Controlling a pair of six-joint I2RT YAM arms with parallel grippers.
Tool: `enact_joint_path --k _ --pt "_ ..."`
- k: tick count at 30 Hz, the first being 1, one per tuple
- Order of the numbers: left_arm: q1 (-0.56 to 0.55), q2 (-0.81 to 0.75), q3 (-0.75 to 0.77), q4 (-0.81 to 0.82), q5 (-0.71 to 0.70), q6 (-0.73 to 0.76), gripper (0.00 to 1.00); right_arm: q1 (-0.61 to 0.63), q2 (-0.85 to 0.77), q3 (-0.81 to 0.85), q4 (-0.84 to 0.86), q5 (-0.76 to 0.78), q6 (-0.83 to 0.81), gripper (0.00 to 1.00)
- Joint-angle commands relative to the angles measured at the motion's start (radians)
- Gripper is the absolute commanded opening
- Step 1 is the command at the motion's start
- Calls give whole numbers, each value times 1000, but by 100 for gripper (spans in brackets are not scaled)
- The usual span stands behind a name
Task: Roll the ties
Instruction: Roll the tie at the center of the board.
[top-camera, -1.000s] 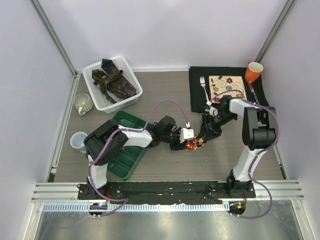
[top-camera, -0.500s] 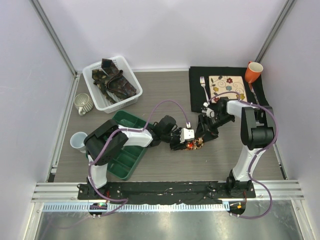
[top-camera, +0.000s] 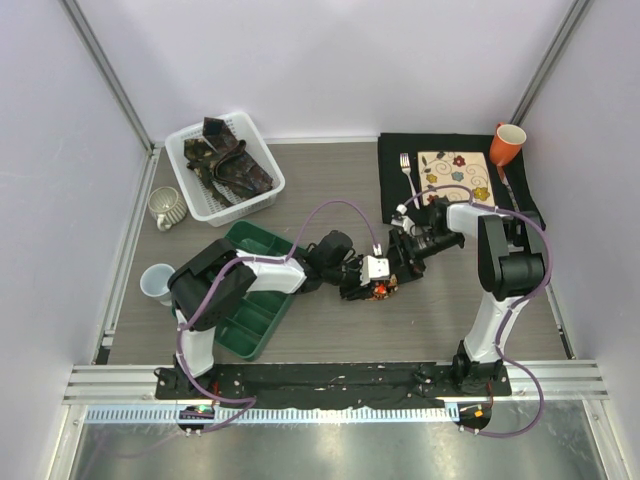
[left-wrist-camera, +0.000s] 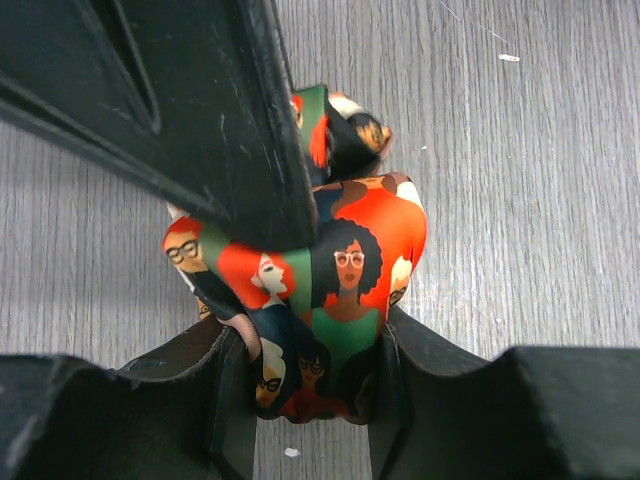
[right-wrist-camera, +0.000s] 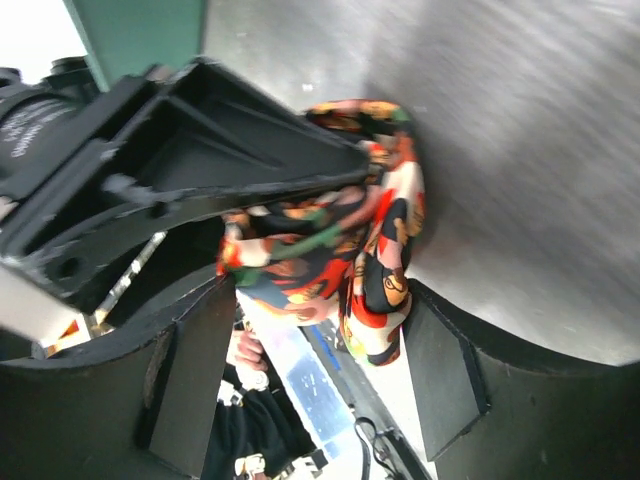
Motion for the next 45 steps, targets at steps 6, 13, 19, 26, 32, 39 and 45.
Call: enact_joint_path --k 6,13,19,26,32,39,45 --pt "3 52 4 -144 -60 14 18 54 -48 22 -16 -58 -7 73" --pt "0 64 27 -158 -74 9 18 80 -62 31 9 41 63 55" --pt "0 57 41 -168 -80 -5 28 79 -68 26 10 97 92 17" --pt "26 -70 -34 -43 -48 -90 80 56 -47 19 -25 52 21 1" --pt "43 -215 -152 123 -44 -108 100 34 -40 45 -135 -76 -104 1" --pt "41 -235 -140 131 -11 -77 100 33 -50 92 -339 -213 -319 1" --pt "40 -222 -61 113 93 -109 100 33 -69 132 -483 -270 -437 1"
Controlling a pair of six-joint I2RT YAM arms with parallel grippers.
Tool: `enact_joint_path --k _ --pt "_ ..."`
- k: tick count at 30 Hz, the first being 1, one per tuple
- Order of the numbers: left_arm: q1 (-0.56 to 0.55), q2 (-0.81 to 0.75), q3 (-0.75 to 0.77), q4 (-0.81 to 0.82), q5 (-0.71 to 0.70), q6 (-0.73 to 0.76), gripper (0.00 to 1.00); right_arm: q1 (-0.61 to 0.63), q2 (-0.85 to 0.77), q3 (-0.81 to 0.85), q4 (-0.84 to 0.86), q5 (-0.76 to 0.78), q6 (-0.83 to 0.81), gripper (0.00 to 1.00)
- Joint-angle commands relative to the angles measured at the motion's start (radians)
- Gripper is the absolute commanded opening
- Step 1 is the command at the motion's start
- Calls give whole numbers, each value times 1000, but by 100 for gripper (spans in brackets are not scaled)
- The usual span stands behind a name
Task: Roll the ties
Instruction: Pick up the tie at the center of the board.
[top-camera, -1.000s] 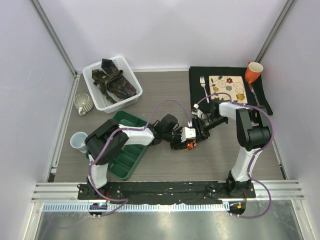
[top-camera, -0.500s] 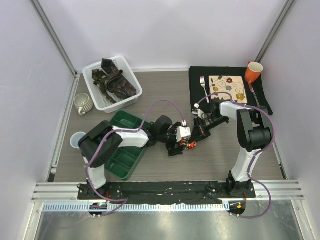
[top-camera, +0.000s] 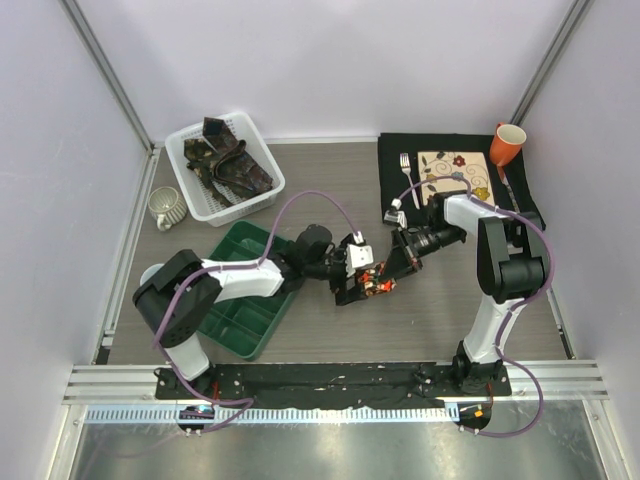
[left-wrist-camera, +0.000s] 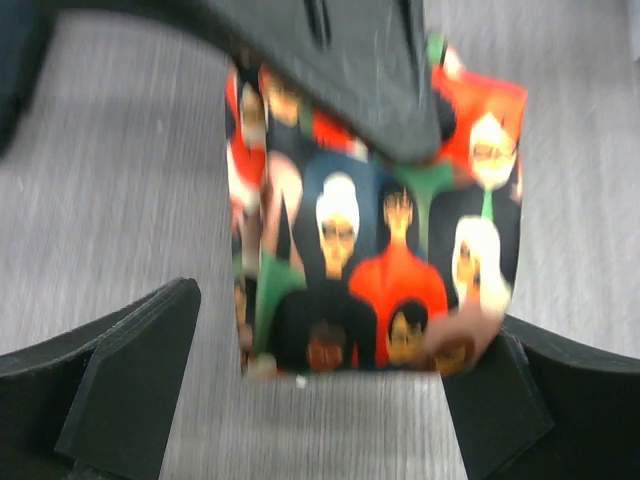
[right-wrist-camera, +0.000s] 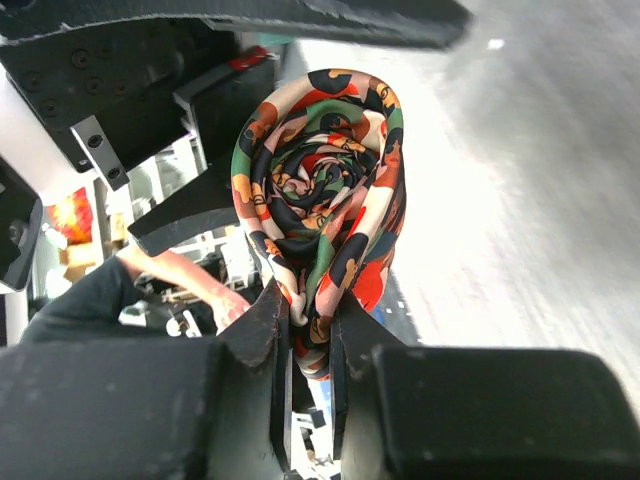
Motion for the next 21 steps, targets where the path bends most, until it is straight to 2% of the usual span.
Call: enact_joint_path --k 1,3,4,6,10,12,15,18,19,20,21 --pt "-2 -13 94 15 98 -33 92 2 -51 52 -149 -95 -121 1" --pt "-1 -27 133 -22 101 -43 82 2 -68 59 -152 -101 -106 1" --pt "-1 -39 142 -64 101 -49 72 2 -74 62 -150 -103 -101 1" --pt "2 -92 163 -111 96 -53 68 -4 -86 84 -150 -110 -77 1" --pt "15 -224 142 -216 44 -56 99 -39 -110 150 -157 -139 -40 1" --pt "33 -286 125 -236 -55 -85 100 -66 -113 192 -181 -149 -50 1" --pt "93 -355 177 -372 -164 -164 100 -105 -122 234 -209 -176 -70 1" --pt "142 -334 333 -561 -253 -288 100 -159 -119 283 -287 -205 -117 1" --pt "145 -309 486 -716 -254 -285 100 -177 -123 289 -287 -210 -114 1" --pt "150 -236 574 -803 -254 -287 100 -185 -139 297 -285 -215 -110 1" --pt "154 -193 669 -972 -260 -303 100 -186 -143 302 -285 -213 -107 1"
